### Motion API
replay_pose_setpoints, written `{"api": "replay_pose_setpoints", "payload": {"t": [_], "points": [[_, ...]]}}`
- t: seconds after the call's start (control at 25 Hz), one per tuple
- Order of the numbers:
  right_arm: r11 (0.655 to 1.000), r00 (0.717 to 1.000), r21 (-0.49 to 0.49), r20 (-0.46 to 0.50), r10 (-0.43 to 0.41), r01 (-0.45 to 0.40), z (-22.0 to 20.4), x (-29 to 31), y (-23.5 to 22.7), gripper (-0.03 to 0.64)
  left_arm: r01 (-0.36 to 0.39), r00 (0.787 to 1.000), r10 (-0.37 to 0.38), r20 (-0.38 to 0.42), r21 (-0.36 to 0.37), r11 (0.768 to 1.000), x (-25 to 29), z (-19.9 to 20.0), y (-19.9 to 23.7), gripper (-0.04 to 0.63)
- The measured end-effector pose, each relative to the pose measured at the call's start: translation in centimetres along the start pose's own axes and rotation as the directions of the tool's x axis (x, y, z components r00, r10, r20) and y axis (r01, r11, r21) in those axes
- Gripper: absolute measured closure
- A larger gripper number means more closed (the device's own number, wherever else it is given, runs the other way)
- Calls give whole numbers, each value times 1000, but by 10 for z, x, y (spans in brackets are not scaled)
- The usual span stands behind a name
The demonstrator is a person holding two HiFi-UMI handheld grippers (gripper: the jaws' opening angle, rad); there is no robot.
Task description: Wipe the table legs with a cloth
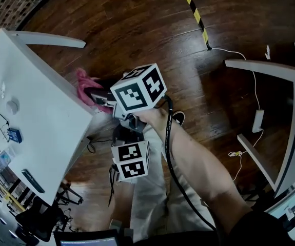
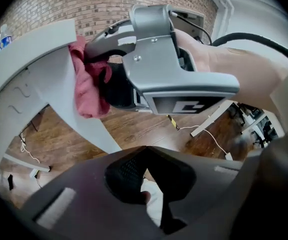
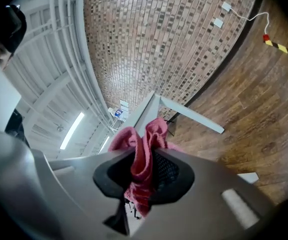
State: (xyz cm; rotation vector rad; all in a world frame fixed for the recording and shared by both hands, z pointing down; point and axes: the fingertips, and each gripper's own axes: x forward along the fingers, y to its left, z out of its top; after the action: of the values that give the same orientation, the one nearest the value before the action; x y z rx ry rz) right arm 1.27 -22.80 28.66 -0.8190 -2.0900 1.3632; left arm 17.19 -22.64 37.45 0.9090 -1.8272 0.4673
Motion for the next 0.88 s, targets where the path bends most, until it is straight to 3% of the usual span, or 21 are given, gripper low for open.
{"api": "replay_pose_setpoints", "payload": {"t": [0.36, 0.56, 0.76, 0.88], "points": [[998, 984, 30, -166, 57, -53, 1, 9, -1, 565, 100, 995, -101, -18, -15, 995, 25, 49, -12, 595], [985, 961, 80, -221, 166, -151, 4, 11, 2, 565, 112, 993, -116, -38, -107, 988, 37, 59, -26, 595], [954, 898, 140, -324, 298, -266, 15, 17, 3, 563, 54, 992, -79, -98, -236, 970, 46, 69, -37, 595], [936, 845, 180, -403, 351, -302, 17, 28, 3, 563, -17, 996, -16, -92, -347, 938, 48, 88, -27, 595]]}}
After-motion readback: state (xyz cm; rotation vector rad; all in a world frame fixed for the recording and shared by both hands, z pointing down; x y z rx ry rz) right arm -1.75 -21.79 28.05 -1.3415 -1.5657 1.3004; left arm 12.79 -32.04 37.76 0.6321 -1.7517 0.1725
